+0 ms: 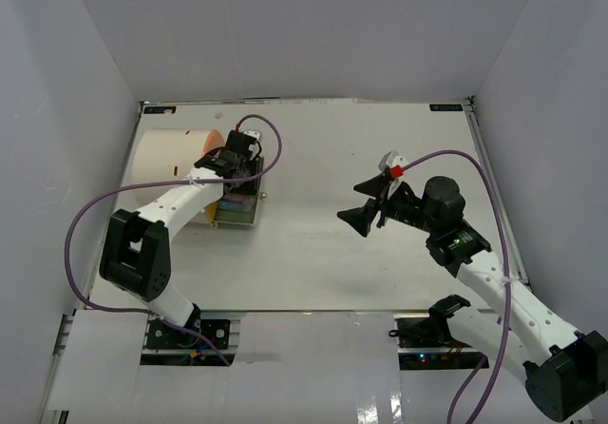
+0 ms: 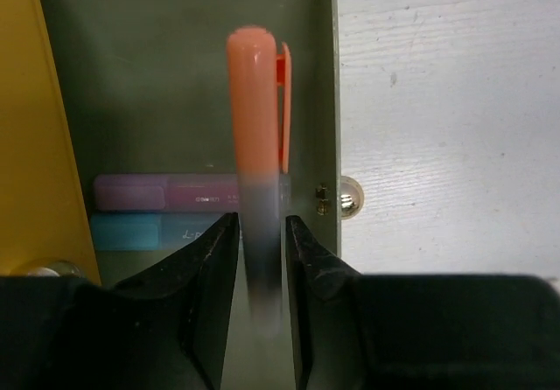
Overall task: Sort the stationery into containers
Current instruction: Place the pen in the drawer, then close the drawer in the storage box.
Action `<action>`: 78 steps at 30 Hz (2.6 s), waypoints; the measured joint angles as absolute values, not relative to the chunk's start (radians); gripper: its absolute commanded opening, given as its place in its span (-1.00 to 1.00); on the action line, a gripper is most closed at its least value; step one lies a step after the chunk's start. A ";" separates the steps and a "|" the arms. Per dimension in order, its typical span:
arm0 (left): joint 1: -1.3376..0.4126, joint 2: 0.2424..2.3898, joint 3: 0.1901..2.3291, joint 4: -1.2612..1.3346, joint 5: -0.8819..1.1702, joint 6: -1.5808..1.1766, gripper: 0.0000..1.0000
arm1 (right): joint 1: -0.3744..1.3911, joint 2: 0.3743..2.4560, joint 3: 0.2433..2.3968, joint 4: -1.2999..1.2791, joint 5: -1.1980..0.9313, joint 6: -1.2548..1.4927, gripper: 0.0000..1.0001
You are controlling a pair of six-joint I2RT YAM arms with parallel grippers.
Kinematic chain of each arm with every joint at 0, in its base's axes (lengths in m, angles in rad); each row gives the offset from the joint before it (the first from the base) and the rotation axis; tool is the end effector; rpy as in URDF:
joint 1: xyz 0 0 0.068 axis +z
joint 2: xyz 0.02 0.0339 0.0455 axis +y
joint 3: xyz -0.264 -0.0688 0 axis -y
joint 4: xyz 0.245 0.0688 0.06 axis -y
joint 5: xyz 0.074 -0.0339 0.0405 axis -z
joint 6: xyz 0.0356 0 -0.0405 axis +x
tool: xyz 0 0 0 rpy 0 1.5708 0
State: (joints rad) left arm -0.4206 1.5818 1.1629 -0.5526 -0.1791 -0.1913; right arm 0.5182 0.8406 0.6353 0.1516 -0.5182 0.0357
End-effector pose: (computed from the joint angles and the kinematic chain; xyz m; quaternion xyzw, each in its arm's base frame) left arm 0.3062 -0.1300 0.2426 0.0826 0.9484 -0.0071 0.3061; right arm 0.1657 0.1148 0.3134 -0.3388 0.6392 0.3607 0.5887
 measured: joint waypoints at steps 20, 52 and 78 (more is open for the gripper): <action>-0.416 1.546 1.495 -0.613 -0.050 -0.195 0.96 | 0.518 1.055 0.665 0.175 -0.577 0.020 0.90; -0.047 1.219 1.109 -0.225 -0.092 -0.213 0.96 | 0.682 2.107 1.317 0.367 -0.671 -0.081 0.72; -0.041 1.127 0.969 -0.078 0.091 -0.281 0.95 | 0.752 2.385 1.665 0.442 -0.718 0.022 0.69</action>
